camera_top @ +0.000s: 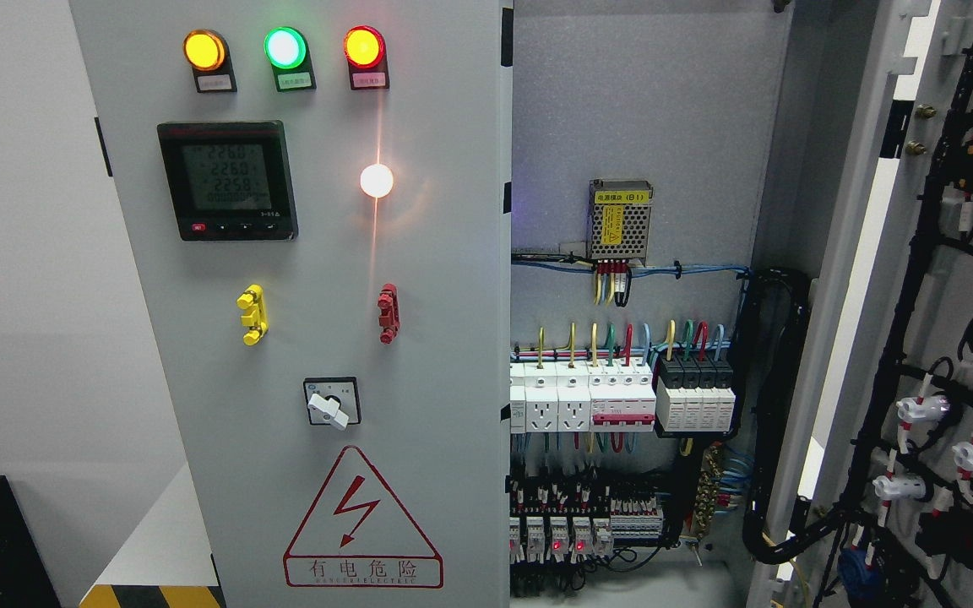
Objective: Open door with both hands
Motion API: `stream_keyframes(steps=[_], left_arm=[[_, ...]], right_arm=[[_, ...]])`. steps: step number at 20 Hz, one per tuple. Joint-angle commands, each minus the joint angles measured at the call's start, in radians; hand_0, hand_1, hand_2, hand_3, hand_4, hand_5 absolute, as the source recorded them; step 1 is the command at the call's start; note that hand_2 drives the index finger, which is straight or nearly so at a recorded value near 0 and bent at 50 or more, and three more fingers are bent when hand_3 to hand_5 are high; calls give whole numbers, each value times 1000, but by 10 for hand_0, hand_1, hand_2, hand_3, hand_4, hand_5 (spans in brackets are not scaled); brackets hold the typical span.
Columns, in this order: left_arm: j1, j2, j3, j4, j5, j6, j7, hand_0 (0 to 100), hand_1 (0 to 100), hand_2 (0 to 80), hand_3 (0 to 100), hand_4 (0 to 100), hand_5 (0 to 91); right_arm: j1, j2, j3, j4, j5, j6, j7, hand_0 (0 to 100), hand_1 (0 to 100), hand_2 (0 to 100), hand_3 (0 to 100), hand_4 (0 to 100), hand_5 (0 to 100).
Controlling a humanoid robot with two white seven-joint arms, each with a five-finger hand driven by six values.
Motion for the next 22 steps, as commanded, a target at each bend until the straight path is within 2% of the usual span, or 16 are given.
stream_keyframes(steps=[1,3,6,7,10,13,16,19,22], left_arm=[[-2,-32,188,44,-53,-1,0,0,0,0,0,0,0],[-2,-32,188,44,-44,-1,0,0,0,0,0,0,0],[-2,-32,187,45,-43,-1,0,0,0,0,0,0,0],[-2,-32,185,47,-41,-1,0,0,0,0,0,0,0],[-2,-32,187,45,-41,-3,0,0,0,0,0,0,0],[-2,-32,188,45,-33,-3,0,0,0,0,0,0,0],[-2,-32,194,44,8,-3,0,0,0,0,0,0,0],[-2,-32,193,45,11,-3,0,0,0,0,0,0,0],[-2,-32,190,44,11,-3,-2,0,0,0,0,0,0]], right_arm=[[88,-30,44,-550,21,-20,0,191,0,0,0,0,0],[114,-40,68,-618,23,-23,0,191,0,0,0,0,0],[160,-112,133,-738,21,-78,0,191,0,0,0,0,0],[168,-119,139,-762,21,-107,0,191,0,0,0,0,0],[183,-117,153,-804,23,-199,0,191,0,0,0,0,0],[183,-119,156,-837,23,-256,-2,191,0,0,0,0,0],[190,-120,168,-886,23,-260,-2,191,0,0,0,0,0],[191,-123,182,-946,23,-260,-2,191,0,0,0,0,0],[190,-145,220,-992,23,-260,-2,191,0,0,0,0,0]])
